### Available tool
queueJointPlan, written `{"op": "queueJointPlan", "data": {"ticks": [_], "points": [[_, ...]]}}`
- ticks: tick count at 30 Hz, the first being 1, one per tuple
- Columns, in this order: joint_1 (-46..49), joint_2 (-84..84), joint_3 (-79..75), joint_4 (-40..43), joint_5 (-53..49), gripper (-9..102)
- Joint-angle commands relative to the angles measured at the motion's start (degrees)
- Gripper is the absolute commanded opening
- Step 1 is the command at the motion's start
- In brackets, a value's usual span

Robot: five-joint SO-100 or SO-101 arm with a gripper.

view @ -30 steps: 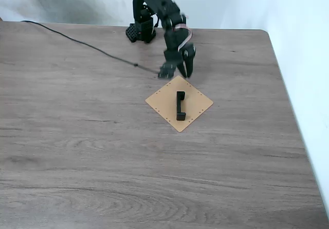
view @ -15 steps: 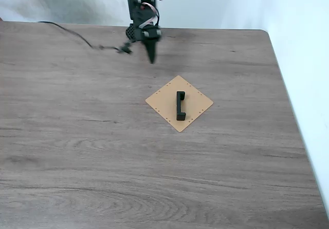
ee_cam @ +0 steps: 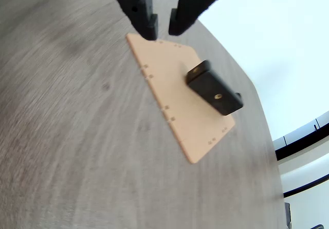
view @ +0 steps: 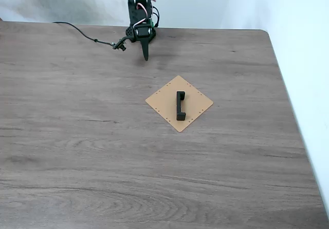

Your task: Grasp a black block and then place it on the board.

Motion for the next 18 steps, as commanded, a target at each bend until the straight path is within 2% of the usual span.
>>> {"op": "queueJointPlan", "data": {"ticks": [1, 9, 18], "points": [[-0.26, 7.03, 7.03, -2.55, 0.79, 0], [-0.18, 15.47, 15.29, -0.62, 2.2, 0], [-0.62, 21.27, 17.31, 0.7, 2.64, 0]]}}
